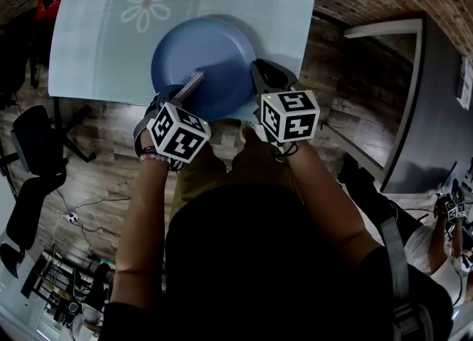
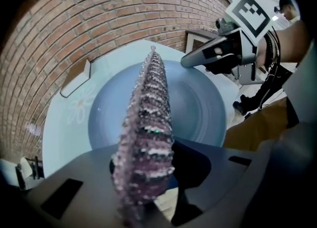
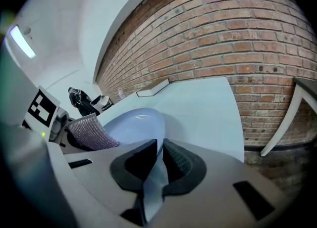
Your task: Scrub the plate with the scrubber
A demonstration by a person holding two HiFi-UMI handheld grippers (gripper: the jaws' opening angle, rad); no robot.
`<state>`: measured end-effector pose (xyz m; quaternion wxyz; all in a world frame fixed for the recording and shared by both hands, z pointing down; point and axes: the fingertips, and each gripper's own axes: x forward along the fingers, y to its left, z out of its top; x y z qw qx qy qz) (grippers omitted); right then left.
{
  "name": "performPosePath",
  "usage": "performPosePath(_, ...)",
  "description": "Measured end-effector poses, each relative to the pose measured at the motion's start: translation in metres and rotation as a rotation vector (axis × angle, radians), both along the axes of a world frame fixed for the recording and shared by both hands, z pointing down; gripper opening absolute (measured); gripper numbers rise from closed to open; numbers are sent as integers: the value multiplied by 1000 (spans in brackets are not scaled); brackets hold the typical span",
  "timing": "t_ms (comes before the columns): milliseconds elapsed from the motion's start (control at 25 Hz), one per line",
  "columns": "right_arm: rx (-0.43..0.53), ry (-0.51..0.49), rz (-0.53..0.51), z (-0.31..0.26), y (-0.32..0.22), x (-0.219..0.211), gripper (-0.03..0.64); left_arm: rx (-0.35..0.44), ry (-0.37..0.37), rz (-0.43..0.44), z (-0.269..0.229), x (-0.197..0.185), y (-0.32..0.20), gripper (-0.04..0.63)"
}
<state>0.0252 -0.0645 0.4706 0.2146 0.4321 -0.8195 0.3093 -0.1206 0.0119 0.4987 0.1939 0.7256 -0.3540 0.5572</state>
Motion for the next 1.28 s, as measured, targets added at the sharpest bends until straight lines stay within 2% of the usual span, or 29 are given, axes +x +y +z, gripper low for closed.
performPosePath(280, 0, -4, -7, -2, 1, -2, 61, -17, 33, 100, -2, 44, 11, 75)
performPosePath(440, -1, -5, -7, -3, 0, -1, 61, 18, 14, 165, -3, 70, -2, 75)
performPosePath(560, -1, -5, -13, -3, 0, -1, 61, 43, 13, 180, -2, 81, -17, 75)
performPosePath(840, -3, 0, -26, -3, 1, -2, 61, 63, 29, 149, -2, 77, -57, 75)
performPosePath(1080, -4, 1, -36, -5, 0, -2, 61, 90, -7, 84, -5, 47, -92, 75)
performPosePath(1280, -9, 3, -45, -5, 1, -5, 61, 90, -11, 13, -5, 20, -91, 75)
